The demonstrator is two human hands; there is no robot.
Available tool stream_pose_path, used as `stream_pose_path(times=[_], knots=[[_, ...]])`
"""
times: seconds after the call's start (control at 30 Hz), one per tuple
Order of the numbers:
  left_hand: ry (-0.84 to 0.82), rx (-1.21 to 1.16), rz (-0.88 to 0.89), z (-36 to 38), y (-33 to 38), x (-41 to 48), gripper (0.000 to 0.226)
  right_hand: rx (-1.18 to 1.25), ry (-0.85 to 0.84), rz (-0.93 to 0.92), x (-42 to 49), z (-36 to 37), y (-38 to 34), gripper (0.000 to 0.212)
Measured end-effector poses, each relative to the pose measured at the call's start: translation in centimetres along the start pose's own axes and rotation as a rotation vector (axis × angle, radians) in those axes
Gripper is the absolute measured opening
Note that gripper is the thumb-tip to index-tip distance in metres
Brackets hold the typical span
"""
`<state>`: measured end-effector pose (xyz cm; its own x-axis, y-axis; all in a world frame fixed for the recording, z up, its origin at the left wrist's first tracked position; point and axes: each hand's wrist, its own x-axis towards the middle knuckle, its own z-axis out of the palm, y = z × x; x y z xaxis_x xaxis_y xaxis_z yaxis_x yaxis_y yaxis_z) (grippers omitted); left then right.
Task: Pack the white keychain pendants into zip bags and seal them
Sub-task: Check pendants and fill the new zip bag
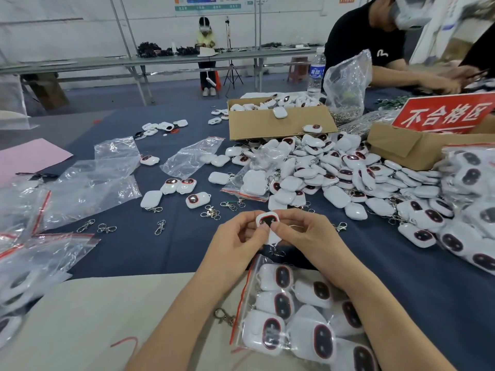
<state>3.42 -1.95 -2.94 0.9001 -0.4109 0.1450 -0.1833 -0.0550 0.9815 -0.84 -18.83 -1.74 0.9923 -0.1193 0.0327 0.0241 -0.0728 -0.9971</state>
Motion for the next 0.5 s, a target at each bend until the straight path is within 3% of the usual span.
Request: stream_pose_path(times=[0.5], knots=[[-0.038, 0.009, -0.019, -0.36, -0.29, 0.19, 0.016, -0.068, 0.022, -0.023, 0.58, 0.37, 0.36, 0.011]])
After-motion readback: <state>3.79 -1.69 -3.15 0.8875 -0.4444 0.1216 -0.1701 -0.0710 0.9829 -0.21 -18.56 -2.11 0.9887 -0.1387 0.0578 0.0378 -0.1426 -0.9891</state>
